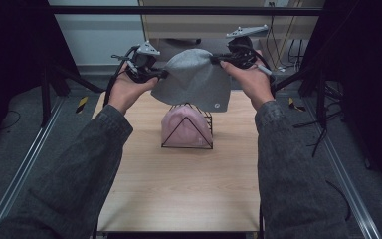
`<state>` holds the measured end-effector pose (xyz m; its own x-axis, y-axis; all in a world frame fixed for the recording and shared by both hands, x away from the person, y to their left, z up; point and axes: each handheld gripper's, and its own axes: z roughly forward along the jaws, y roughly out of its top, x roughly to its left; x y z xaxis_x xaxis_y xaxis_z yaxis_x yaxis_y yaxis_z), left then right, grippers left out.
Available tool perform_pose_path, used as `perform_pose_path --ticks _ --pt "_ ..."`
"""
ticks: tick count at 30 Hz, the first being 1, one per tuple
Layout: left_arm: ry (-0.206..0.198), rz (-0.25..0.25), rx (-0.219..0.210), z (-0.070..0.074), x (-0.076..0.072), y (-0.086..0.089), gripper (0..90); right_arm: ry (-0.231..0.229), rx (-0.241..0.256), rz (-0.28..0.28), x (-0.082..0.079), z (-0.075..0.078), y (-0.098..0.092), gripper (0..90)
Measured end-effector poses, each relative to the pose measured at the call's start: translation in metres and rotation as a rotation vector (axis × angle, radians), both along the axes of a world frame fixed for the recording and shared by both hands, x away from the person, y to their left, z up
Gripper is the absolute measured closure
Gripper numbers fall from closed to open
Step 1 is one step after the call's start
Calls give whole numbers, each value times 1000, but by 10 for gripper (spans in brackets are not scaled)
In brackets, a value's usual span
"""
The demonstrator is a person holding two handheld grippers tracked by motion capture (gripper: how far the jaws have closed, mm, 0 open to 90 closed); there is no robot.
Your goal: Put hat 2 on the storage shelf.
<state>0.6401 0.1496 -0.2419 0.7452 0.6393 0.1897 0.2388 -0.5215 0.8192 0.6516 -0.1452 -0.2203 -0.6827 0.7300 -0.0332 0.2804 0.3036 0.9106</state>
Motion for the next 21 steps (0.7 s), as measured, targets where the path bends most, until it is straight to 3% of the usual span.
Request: perform_pose_path --ticks 21 --pt "23 13 2 -17 5 1 872 23 -3 4 2 -16 0 856"
